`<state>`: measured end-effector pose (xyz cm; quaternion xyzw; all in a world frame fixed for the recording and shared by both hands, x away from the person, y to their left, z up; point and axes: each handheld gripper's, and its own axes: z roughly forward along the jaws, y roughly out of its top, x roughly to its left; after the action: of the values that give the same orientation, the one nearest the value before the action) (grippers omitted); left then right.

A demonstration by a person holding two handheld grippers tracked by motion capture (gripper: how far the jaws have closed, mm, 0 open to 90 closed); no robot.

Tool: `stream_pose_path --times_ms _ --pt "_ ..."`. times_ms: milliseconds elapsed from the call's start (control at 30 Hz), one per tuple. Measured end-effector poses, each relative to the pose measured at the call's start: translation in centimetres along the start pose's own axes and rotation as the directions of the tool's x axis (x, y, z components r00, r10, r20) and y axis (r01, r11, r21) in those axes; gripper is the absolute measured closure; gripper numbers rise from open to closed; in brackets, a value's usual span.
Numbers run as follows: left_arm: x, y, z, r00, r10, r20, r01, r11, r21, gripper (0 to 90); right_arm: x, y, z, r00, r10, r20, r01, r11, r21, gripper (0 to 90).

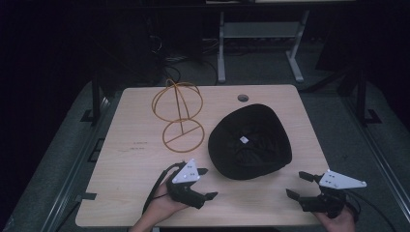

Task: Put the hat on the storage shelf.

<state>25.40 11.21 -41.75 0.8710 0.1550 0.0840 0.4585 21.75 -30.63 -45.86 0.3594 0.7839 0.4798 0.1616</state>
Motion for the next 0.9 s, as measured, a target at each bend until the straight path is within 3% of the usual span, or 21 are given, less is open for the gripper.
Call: stream_pose_path --times_ms 133,300,333,533,567,700,733,800,900 --pt "-0.2 1.8 1.1 0.9992 0.038 0.009 -0.038 0.9993 -0.005 22.2 0.1 0.0 0.1 1.0000 -0.005 -0.007 0.005 1.000 0.005 17.2" --pt "-0.4 2.9 2.2 0.9976 0.068 0.012 -0.068 0.9976 0.012 22.7 0.3 0.1 0.2 0.9999 -0.010 -0.012 0.010 1.000 0.004 17.2" --pt "-0.4 3.3 2.8 0.9949 0.100 0.009 -0.100 0.9947 0.023 23.1 0.3 0.1 0.2 0.9999 -0.010 -0.014 0.010 1.000 0.006 17.2" --pt "0.0 3.9 4.8 0.9882 0.153 -0.005 -0.152 0.9846 0.086 24.2 0.4 0.1 0.3 0.9998 -0.010 -0.019 0.011 1.000 0.007 17.2" --pt "0.1 4.0 5.4 0.9861 0.166 -0.005 -0.164 0.9812 0.101 27.1 0.5 0.1 0.3 0.9997 -0.012 -0.019 0.013 1.000 0.008 17.2" --pt "0.6 4.0 6.0 0.9871 0.160 0.003 -0.159 0.9795 0.123 34.9 0.4 0.1 0.2 0.9997 -0.012 -0.020 0.012 1.000 0.005 17.2" --pt "0.9 3.9 6.2 0.9877 0.155 0.015 -0.156 0.9799 0.124 43.7 0.4 0.1 0.2 0.9997 -0.010 -0.020 0.011 1.000 0.005 17.2" --pt "0.9 3.9 6.3 0.9877 0.156 0.013 -0.156 0.9803 0.121 49.0 0.4 0.1 0.2 0.9998 -0.011 -0.019 0.011 1.000 0.002 17.2" --pt "0.8 4.0 6.0 0.9821 0.188 0.015 -0.189 0.9771 0.099 63.5 0.4 0.2 0.2 0.9998 -0.011 -0.018 0.011 1.000 -0.002 17.2"
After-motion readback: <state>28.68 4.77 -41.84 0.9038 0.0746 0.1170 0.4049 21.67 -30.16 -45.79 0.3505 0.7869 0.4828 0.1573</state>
